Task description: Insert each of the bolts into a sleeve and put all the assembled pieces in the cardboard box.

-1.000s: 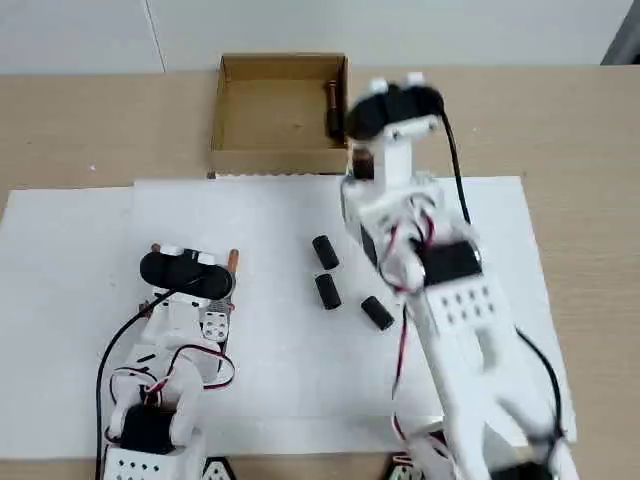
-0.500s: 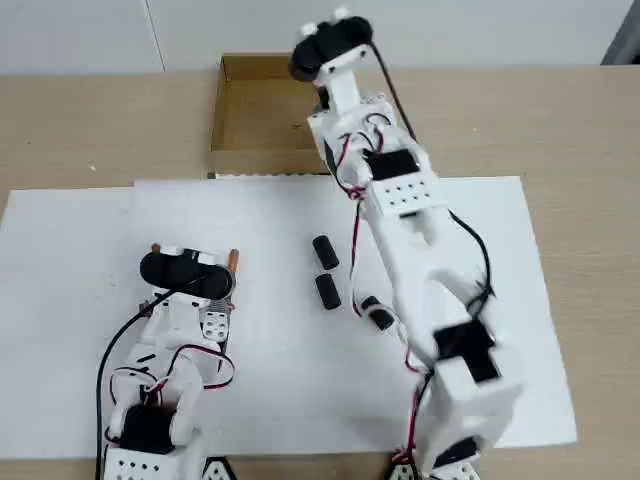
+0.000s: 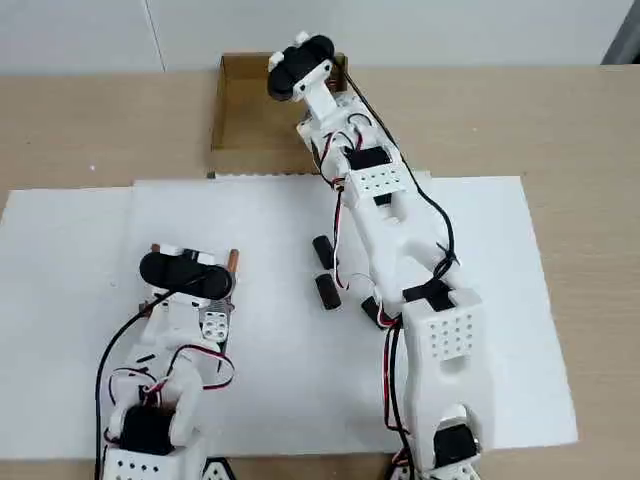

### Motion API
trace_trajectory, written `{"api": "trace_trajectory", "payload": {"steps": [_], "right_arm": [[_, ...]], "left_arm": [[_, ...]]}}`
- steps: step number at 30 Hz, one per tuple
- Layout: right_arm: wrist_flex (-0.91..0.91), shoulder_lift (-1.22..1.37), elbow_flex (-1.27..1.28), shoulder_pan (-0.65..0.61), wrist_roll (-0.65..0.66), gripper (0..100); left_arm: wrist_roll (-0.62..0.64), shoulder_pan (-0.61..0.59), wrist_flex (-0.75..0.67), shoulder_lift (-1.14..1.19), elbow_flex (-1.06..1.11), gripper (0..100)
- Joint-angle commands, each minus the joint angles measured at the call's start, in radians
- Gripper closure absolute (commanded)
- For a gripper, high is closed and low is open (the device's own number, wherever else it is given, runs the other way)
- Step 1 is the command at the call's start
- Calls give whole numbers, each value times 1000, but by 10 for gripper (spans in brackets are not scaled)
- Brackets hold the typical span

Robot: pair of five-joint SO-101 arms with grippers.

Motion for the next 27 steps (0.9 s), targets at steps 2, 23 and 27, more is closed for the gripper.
{"api": "trace_trajectory", "payload": {"steps": [2,23,27], "right_arm": [[-22,-24,-69,-15,9,858],[710,-366,-72,-21,-58,995],[892,-452,-72,-44,-138,995]], "left_arm": [[-6,6,-5,-9,-4,994],[-6,-46,-5,-9,-4,994],[-2,-101,-20,-9,-1,993]]}}
